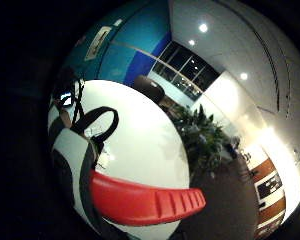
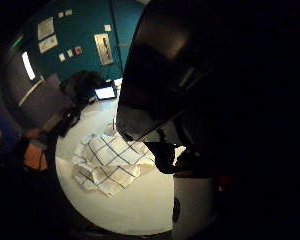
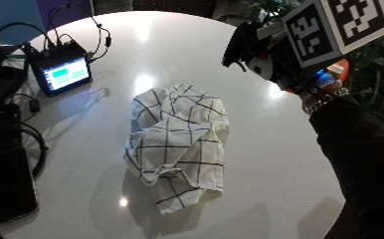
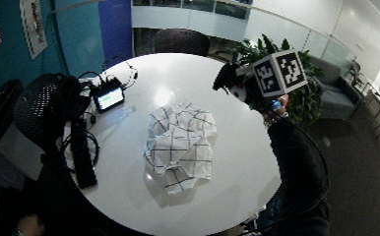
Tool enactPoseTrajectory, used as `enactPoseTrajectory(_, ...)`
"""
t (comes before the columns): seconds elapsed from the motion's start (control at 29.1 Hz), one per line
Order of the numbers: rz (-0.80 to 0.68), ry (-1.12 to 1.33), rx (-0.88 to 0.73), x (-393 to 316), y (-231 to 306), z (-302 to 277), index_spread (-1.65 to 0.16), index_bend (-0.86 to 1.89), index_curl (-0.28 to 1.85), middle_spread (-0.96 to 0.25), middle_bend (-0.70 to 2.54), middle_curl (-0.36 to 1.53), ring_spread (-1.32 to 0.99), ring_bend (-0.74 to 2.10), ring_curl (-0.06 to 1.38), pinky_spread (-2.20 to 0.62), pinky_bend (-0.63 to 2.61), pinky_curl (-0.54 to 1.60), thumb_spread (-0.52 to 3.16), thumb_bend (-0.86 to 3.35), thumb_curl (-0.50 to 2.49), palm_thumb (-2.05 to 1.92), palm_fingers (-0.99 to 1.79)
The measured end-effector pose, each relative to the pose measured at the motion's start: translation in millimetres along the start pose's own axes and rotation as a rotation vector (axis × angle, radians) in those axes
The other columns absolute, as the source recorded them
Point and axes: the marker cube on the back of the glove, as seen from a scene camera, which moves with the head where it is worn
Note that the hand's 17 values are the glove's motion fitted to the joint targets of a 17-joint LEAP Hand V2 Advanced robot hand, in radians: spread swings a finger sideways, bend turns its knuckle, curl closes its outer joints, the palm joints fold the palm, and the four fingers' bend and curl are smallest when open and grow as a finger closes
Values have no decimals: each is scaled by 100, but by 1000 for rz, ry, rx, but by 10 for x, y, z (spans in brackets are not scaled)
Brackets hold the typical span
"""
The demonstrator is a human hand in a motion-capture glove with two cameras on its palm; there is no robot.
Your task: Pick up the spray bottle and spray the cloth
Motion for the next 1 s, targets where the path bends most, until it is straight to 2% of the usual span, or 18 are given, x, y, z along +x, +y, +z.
enactPoseTrajectory(0.24, -147, 33, -68, -348, 55, 108, -28, 19, 52, -18, 59, 54, -20, 77, 47, -31, 61, 44, 69, -3, 68, 84, 138)
enactPoseTrajectory(0.52, -226, 70, -100, -573, 218, 133, -28, 19, 53, -18, 59, 54, -20, 77, 47, -31, 61, 44, 68, -3, 69, 84, 138)
enactPoseTrajectory(0.79, -349, 247, -106, -678, 396, 233, -28, 18, 54, -18, 60, 54, -20, 78, 47, -31, 62, 44, 68, -3, 70, 84, 138)
enactPoseTrajectory(1.0, -402, 286, -141, -732, 535, 328, -28, 18, 54, -18, 60, 54, -20, 78, 47, -31, 62, 44, 68, -3, 71, 84, 137)
